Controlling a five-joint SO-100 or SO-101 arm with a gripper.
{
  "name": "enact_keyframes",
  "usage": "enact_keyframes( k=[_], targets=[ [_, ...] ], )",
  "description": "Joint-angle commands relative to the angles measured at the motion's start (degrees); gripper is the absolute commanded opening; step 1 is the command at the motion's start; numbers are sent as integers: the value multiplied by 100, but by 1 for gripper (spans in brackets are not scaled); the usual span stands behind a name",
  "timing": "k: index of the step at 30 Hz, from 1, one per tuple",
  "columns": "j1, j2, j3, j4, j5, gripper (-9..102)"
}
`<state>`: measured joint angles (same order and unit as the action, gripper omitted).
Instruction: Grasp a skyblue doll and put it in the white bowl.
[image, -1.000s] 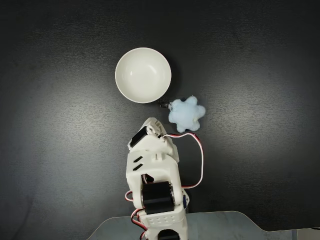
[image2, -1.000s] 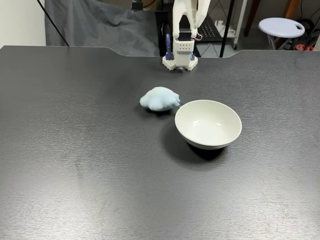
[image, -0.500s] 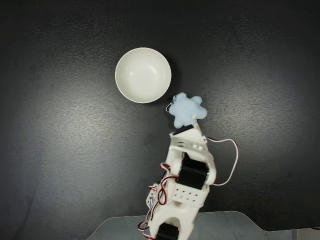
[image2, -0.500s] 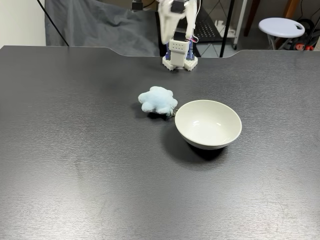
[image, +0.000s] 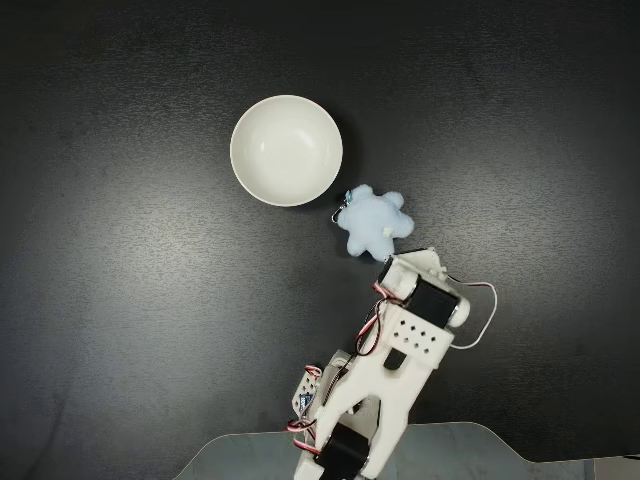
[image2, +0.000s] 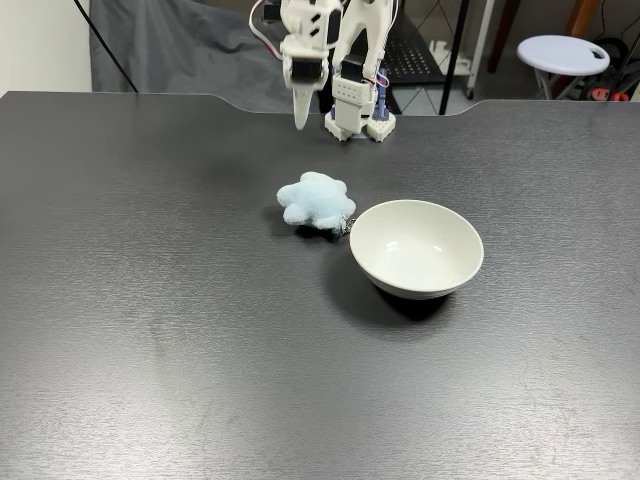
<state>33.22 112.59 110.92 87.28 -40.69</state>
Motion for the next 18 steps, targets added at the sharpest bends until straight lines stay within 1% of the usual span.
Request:
enact_keyframes(
  k=[1,4,6,15,18],
  targets=[
    [70,-290,-44,-26,-62,33],
    [-62,-334,-35,-26,-70,48],
    [-316,-334,-35,-26,-70,53],
    [-1644,-334,-44,-105,-62,55],
    [-1811,-343,-53,-105,-62,55]
  ],
)
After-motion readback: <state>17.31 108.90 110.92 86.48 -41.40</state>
